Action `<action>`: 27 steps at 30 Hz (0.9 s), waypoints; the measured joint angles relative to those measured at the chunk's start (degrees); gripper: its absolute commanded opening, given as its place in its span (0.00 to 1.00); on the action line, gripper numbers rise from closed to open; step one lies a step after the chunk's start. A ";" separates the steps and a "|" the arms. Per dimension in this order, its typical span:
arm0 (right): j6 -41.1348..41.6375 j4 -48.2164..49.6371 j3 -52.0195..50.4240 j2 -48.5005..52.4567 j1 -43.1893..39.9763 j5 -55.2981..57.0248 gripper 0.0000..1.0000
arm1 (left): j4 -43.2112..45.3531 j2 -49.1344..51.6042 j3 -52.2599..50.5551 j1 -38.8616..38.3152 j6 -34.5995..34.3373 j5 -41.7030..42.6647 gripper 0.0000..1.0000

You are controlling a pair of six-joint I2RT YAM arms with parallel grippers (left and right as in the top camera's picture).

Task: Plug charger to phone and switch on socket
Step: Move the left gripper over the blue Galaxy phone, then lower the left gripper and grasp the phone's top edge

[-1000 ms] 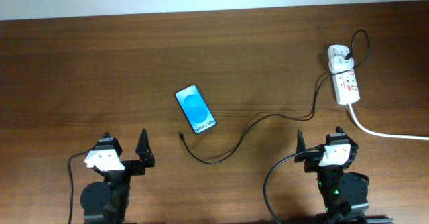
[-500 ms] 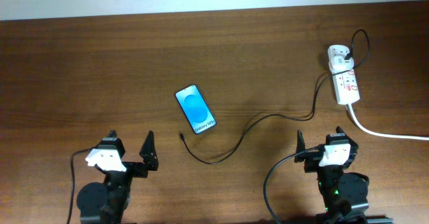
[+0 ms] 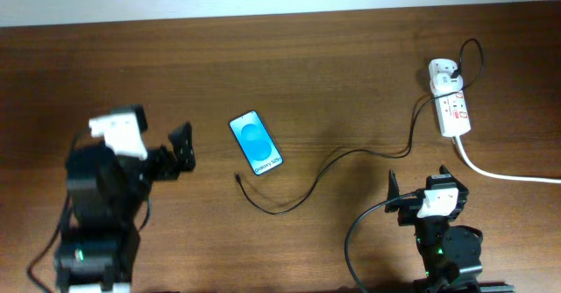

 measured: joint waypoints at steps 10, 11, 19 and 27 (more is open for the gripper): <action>0.02 0.00 -0.02 0.00 0.00 -0.20 0.98 | -10.32 28.63 24.37 -13.40 -0.17 -4.26 0.99; 0.00 0.00 -0.02 0.00 0.00 -0.17 0.99 | -10.43 29.73 24.37 -13.99 -0.17 -4.35 0.99; 0.00 0.00 -0.02 0.00 0.00 -0.20 0.99 | -14.99 36.04 24.68 -14.67 -0.20 -4.33 0.99; 0.00 0.00 -0.02 0.00 0.00 -0.17 0.98 | -13.75 41.75 24.68 -14.67 -11.21 -7.34 0.99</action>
